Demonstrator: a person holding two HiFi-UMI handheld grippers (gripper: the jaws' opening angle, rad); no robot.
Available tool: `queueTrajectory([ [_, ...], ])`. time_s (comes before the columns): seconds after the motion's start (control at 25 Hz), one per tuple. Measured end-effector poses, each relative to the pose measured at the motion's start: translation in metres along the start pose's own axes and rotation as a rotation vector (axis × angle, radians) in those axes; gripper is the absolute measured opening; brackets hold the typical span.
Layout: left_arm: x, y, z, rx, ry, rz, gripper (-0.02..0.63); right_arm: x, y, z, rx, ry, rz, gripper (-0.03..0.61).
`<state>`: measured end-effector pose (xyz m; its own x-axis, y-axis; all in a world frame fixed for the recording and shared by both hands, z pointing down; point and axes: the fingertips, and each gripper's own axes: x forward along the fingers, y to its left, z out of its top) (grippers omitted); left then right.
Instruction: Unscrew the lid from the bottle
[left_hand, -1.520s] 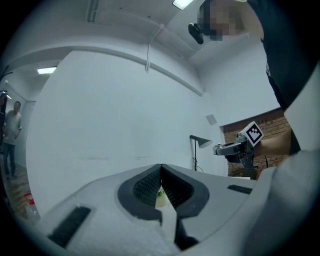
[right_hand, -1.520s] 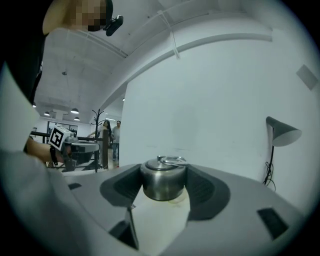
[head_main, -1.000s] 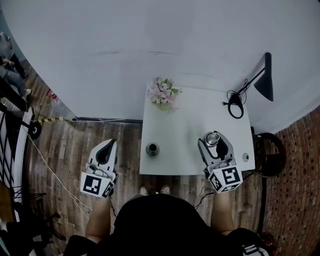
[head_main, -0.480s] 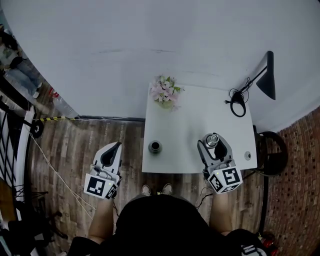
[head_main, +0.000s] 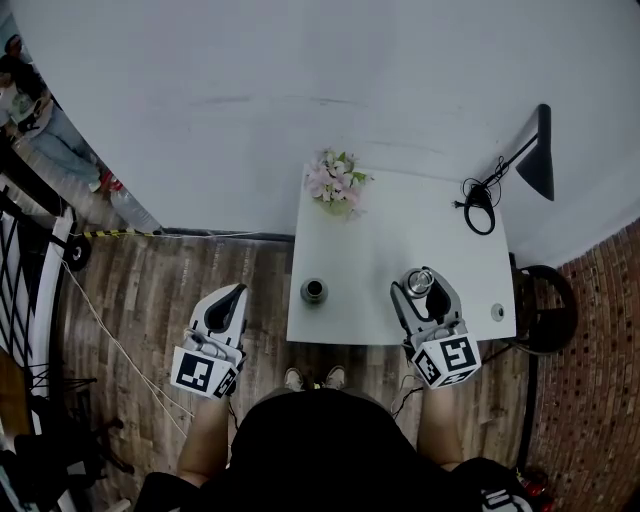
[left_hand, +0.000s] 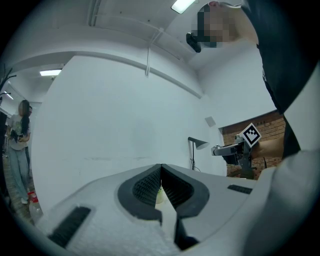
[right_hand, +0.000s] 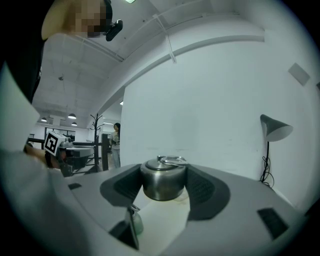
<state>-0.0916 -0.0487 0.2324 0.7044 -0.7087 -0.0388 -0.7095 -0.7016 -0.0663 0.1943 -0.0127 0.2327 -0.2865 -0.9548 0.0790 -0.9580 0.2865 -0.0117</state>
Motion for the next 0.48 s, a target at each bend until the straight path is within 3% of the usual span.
queueTrajectory([
  [0.48, -0.0058, -0.0036, -0.0017, -0.004, 0.001, 0.008, 0.021, 0.0016, 0.0061, -0.0023, -0.027, 0.007, 0.015, 0.268],
])
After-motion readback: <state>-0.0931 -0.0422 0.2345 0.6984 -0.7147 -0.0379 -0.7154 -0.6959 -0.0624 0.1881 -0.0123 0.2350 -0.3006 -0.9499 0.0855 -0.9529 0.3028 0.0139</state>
